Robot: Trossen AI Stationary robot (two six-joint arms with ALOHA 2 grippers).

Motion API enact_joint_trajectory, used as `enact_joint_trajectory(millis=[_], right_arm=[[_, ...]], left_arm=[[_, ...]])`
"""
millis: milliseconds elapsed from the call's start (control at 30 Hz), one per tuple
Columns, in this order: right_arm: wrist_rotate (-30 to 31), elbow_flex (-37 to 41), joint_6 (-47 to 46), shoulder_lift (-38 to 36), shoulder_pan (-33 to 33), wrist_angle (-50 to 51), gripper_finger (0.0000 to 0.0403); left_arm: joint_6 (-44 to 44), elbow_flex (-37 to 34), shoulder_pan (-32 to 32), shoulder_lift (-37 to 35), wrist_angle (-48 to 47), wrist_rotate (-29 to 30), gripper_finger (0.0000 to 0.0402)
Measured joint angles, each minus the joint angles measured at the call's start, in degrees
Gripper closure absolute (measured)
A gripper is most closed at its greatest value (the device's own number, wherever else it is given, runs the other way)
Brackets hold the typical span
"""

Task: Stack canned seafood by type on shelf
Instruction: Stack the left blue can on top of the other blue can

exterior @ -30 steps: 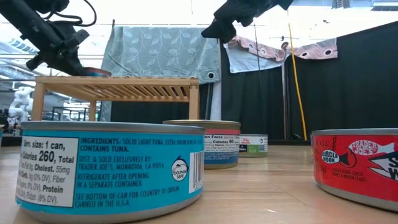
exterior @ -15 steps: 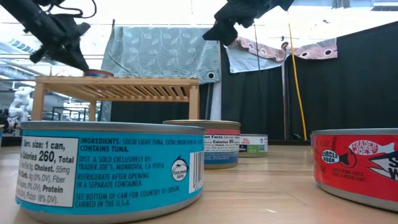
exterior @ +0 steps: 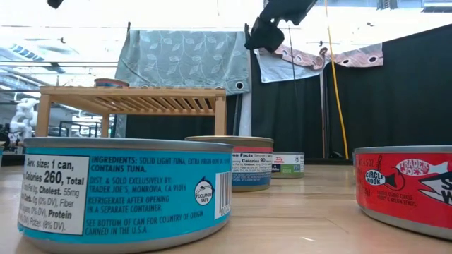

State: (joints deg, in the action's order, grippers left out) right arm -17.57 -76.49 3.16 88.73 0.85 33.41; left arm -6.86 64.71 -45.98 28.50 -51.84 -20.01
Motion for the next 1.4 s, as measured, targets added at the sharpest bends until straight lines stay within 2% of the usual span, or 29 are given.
enact_joint_trajectory(millis=[200,333,467,600,833,1000,1100,1233,1400], right_arm=[[4.3,0.0,-6.9,0.0,-3.6,4.8,0.0089],[4.6,0.0,-11.4,0.0,-5.2,6.6,0.0089],[5.6,0.0,-11.7,0.0,-6.3,8.6,0.0089],[6.1,0.0,-12.2,-1.4,-6.2,12.3,0.0089],[12.1,0.0,-14.0,-5.6,-6.2,22.4,0.0089],[14.9,2.2,-17.7,-8.2,-6.9,23.2,0.0089],[14.8,7.0,-21.2,-10.7,-8.6,20.6,0.0089],[15.1,16.5,-29.3,-14.7,-11.5,15.0,0.0089],[21.1,27.9,-41.8,-18.2,-15.4,7.2,0.0089]], left_arm=[[2.7,0.4,0.1,4.9,10.6,-8.0,0.0353],[3.3,0.4,2.3,9.3,16.0,-8.6,0.0353],[4.5,0.4,7.9,13.3,19.4,-8.6,0.0353],[5.8,0.4,16.6,17.2,20.1,-8.3,0.0353],[5.7,-3.6,35.3,19.0,17.9,-0.1,0.0353],[2.7,-7.4,48.1,19.0,18.5,9.5,0.0353],[1.7,-9.7,54.6,19.7,19.4,15.2,0.0353],[-0.5,-12.4,60.8,20.7,21.6,19.0,0.0353],[-5.2,-14.4,66.2,22.9,22.0,26.3,0.0352]])
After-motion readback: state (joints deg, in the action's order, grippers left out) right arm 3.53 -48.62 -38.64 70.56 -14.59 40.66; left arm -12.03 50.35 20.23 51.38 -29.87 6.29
